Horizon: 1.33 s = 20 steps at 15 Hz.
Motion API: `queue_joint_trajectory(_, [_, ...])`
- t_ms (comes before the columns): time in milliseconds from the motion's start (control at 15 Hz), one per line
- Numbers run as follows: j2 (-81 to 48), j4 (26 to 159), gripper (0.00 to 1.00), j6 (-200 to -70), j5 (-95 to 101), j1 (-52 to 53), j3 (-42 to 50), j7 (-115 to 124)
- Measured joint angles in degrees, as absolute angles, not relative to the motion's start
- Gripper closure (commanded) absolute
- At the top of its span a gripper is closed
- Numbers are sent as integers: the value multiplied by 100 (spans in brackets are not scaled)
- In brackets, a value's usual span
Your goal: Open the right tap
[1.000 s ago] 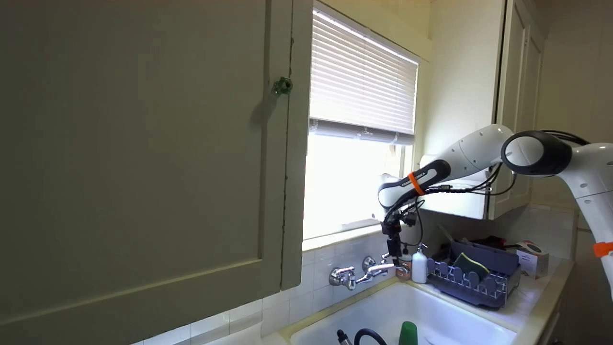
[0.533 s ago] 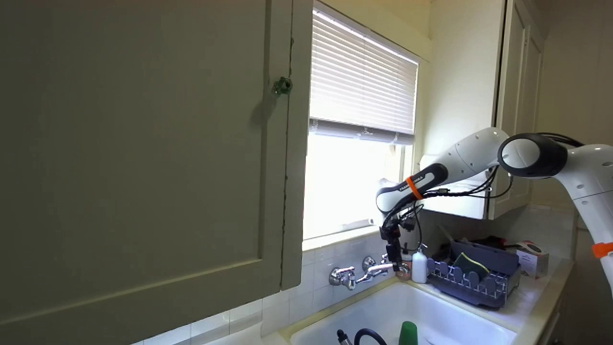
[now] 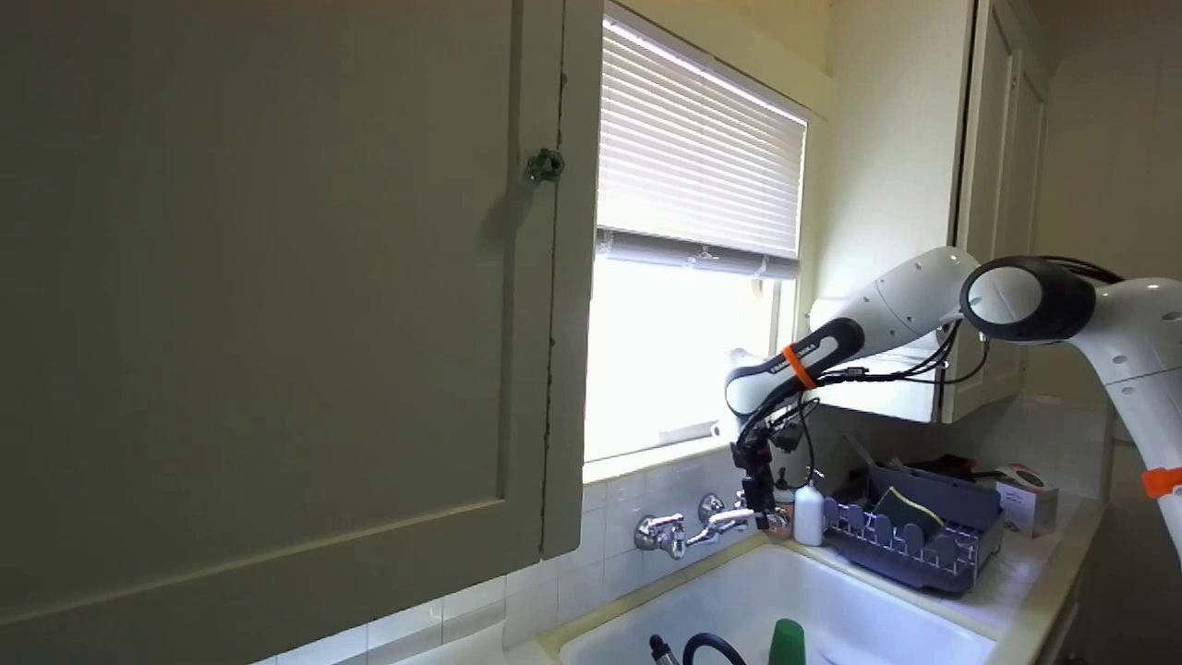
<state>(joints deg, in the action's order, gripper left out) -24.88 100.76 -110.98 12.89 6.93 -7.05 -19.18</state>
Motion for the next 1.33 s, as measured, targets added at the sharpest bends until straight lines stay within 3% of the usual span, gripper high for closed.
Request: queue_joint_trajectory(1333, [-2522,9916,0,-9997,992,884,-1110,-1791])
